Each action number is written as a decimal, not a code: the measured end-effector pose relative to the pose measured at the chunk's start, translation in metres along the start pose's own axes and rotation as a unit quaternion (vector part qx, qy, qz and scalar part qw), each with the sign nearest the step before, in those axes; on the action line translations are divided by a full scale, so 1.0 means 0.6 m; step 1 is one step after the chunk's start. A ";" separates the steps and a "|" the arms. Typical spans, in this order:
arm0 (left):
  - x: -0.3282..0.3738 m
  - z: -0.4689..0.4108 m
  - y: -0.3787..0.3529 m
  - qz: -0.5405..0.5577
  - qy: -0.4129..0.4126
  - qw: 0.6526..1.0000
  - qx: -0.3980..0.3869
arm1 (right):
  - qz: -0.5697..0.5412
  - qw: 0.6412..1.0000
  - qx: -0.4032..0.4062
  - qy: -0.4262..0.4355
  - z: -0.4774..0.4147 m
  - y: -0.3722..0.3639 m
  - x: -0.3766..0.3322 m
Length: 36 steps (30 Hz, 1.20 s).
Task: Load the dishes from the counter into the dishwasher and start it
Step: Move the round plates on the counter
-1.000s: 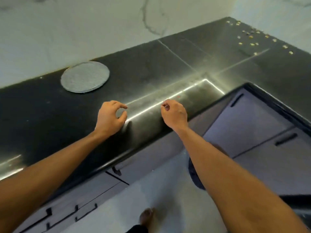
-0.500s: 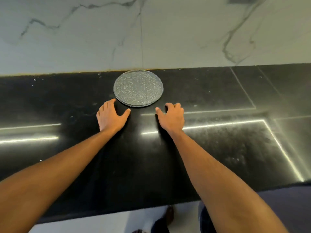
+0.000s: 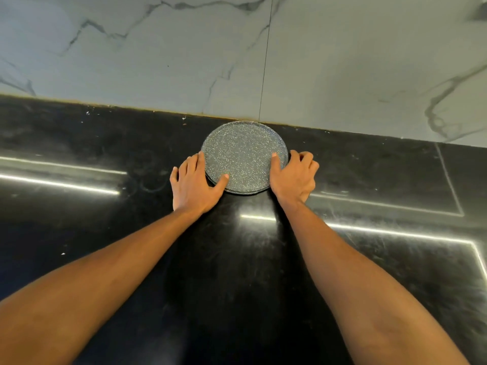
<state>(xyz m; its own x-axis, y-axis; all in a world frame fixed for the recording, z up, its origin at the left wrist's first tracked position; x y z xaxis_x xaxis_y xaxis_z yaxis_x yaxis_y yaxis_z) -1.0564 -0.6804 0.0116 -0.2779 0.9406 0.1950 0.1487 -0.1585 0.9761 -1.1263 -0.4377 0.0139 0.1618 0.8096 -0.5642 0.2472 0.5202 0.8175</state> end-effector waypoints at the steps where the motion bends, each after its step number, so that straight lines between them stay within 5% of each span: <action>1: 0.000 0.001 -0.002 -0.006 -0.002 1.000 -0.002 | -0.002 1.000 -0.003 -0.001 0.000 0.000 0.002; 10: -0.003 -0.004 -0.001 0.017 0.003 1.000 -0.012 | -0.181 0.980 -0.007 -0.077 -0.003 0.021 0.021; 17: -0.005 0.000 0.001 0.059 -0.006 0.998 -0.023 | -0.432 0.880 -0.089 -0.175 0.028 0.041 0.028; 26: -0.010 0.008 0.014 0.161 -0.019 0.986 -0.049 | -0.493 0.837 -0.072 -0.226 0.223 0.064 0.019; 36: -0.030 0.042 0.028 0.270 -0.147 0.947 -0.093 | -0.481 0.824 -0.045 -0.296 0.354 0.093 0.034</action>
<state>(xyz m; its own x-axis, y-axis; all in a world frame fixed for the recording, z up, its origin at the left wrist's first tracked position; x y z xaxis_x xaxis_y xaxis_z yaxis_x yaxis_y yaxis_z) -1.0250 -0.6927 0.0222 0.0709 0.7463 0.6618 0.0159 -0.6643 0.7473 -0.9062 -0.4495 0.0234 0.3754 -0.2495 -0.8926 0.4659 0.8834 -0.0509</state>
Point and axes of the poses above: each hand's wrist, its own z-axis away from the middle knuckle, its own y-axis out of the back of the hand, x = y × z, the point moved 6 cm from there along -z, towards the middle knuckle, and after that the axes turned 5 degrees about -z, right-handed, at the moved point
